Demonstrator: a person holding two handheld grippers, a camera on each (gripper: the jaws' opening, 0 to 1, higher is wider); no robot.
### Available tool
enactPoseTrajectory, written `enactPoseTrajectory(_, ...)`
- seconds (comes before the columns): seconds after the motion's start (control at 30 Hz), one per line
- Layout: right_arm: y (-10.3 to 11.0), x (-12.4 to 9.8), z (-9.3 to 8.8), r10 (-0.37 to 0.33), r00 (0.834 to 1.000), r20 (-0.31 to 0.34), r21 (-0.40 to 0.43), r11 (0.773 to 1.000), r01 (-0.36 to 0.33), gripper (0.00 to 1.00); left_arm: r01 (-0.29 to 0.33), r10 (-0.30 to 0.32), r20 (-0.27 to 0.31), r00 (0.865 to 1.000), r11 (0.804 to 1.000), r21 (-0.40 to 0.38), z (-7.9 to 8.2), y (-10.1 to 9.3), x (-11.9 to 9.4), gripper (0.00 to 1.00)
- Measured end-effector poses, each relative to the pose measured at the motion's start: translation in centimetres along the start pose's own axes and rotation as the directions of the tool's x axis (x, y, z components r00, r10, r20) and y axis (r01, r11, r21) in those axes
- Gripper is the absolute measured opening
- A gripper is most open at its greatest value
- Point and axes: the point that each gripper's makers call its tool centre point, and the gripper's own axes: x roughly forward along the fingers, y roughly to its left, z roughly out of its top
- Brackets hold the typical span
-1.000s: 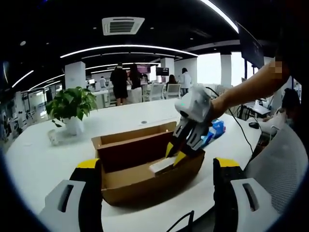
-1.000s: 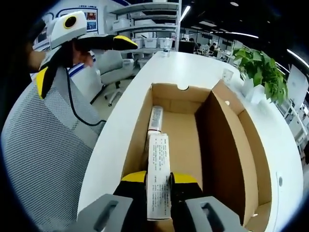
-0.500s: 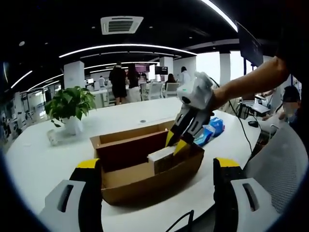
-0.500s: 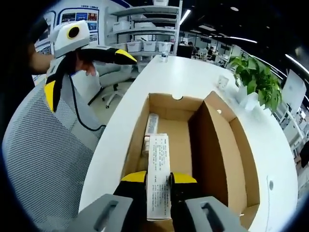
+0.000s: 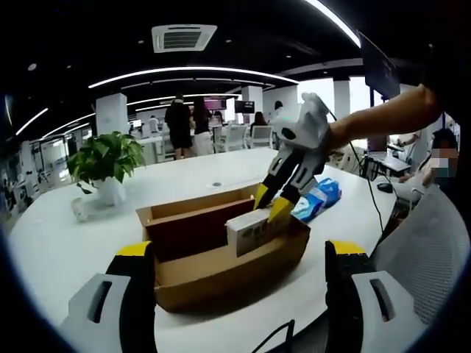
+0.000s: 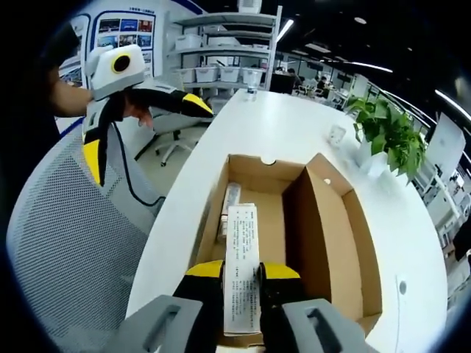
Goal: Operate the shoe box by opening the lid, removing the specified soft item, and placing it in the target area until the item is outside and the box remains undamaged.
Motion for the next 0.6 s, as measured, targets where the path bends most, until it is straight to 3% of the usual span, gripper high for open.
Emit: enactPoseTrajectory(0.6,-0.6,-3.1,0.3,-0.021,1.0,0.013,-0.027,0.999,0.021,0.13,-0.003,0.003,-0.006,1.0,1.0,-0.002,-0.3,0.3,0.1,1.0)
